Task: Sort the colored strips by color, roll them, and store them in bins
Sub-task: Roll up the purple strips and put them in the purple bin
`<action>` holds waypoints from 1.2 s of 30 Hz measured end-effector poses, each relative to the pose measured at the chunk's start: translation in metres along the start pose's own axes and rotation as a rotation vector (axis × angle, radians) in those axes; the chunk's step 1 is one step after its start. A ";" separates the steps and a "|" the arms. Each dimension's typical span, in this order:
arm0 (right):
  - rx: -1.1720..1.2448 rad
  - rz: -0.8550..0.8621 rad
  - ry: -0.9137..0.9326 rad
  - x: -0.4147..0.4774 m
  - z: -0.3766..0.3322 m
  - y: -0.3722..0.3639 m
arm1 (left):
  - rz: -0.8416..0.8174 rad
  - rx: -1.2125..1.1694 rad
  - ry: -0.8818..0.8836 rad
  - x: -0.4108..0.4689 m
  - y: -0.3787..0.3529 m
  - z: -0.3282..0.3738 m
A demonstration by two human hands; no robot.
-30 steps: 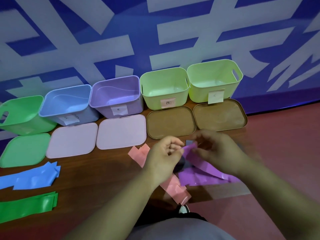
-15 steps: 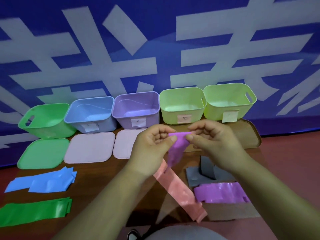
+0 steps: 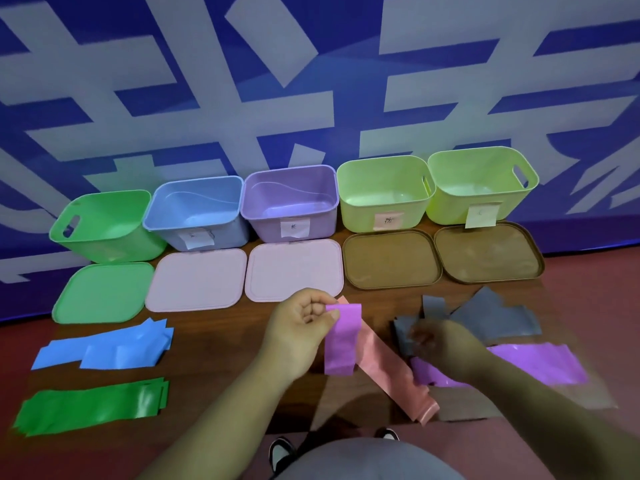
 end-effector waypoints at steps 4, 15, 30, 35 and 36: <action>-0.139 -0.156 -0.100 0.003 0.023 -0.032 | 0.002 0.027 0.010 -0.003 -0.003 -0.007; -0.341 -0.146 -0.009 0.011 0.031 -0.045 | 0.073 0.046 0.027 -0.011 -0.013 -0.006; 0.097 -0.030 0.188 0.005 -0.024 0.071 | 0.148 0.001 -0.050 -0.006 -0.007 0.026; 0.398 0.035 0.234 -0.005 -0.068 0.104 | 0.164 -0.044 -0.132 0.001 0.010 0.053; 0.457 0.034 0.246 -0.006 -0.078 0.106 | 0.170 -0.064 -0.142 0.002 0.014 0.058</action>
Point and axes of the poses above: each hand's wrist, its own x-axis towards the middle knuckle, its own y-axis out of the back of the hand, z = x × y, the point moved 9 cm from there along x, towards the middle knuckle, and after that the axes turned 4 degrees about z, right-handed, at the moved point
